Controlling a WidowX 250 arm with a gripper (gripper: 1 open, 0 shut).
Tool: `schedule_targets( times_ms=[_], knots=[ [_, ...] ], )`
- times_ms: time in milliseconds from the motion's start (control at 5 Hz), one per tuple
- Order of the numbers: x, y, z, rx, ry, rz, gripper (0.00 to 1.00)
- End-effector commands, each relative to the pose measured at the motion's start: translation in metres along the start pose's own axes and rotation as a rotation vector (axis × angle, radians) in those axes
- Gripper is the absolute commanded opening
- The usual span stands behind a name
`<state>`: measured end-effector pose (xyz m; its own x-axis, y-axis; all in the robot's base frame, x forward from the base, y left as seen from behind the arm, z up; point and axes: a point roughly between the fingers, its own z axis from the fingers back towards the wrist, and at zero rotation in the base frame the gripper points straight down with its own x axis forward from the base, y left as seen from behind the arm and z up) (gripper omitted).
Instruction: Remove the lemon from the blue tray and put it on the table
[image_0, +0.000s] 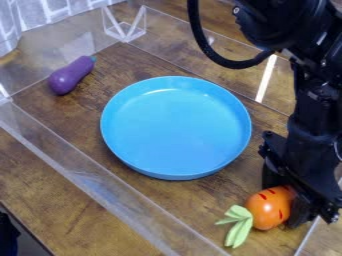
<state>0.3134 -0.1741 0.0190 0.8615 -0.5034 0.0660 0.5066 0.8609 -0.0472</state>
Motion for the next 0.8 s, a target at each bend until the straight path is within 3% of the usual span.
schedule_targets(
  times_ms=[0,600],
  knots=[
    [-0.0069,0.0049,-0.0042,-0.003,0.025,0.039,0.0],
    [-0.0097,0.0054,-0.0045,-0.004,0.041,0.059,0.0]
  ],
)
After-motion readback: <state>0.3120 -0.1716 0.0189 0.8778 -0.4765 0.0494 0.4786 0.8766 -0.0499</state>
